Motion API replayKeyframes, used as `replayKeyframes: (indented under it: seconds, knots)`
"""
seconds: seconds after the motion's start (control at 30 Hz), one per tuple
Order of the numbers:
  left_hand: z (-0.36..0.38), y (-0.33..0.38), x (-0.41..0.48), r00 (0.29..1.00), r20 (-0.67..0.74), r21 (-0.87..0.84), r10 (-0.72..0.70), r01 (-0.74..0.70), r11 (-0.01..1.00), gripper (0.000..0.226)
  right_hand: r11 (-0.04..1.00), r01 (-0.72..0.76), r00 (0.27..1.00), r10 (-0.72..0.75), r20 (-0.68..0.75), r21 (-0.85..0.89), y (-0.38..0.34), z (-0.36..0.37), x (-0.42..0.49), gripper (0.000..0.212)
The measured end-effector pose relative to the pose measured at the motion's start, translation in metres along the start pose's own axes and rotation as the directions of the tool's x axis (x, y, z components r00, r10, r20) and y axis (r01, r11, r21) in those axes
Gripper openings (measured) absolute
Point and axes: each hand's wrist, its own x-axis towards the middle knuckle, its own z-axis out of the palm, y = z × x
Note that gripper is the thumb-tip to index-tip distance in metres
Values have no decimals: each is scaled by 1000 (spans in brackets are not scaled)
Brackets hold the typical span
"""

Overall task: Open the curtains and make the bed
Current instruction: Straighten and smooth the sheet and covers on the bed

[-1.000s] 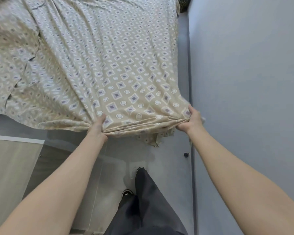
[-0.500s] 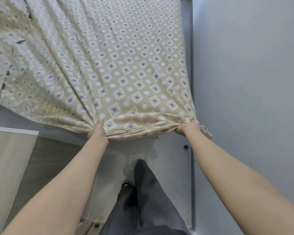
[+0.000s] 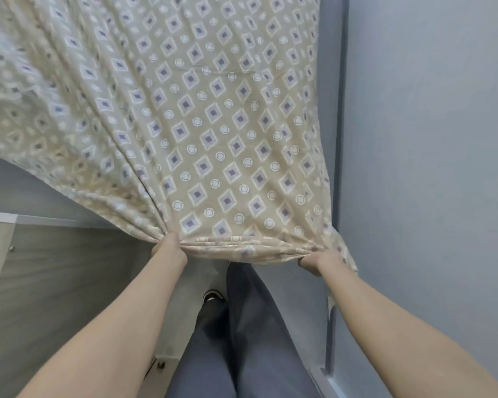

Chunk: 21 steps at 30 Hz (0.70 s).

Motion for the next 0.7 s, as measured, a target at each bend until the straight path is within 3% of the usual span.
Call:
replayKeyframes:
  seconds: [0.2, 0.33, 0.57, 0.7]
  knots:
    - [15, -15, -53, 975, 134, 37, -175, 172, 984, 46, 991, -129, 988, 133, 85, -47, 7, -5, 11, 55]
    - [23, -9, -77, 967, 200, 83, -158, 144, 986, 42, 985, -124, 970, 145, 198, -116, 3, 3, 0, 53]
    - [36, 53, -131, 929, 369, 101, -35, -3, 995, 38, 939, 63, 933, 66, 355, -339, -17, 38, -63, 36]
    - [43, 99, -171, 897, 436, 66, 70, -109, 992, 39, 817, 238, 869, 63, 491, -525, -21, 66, -112, 30]
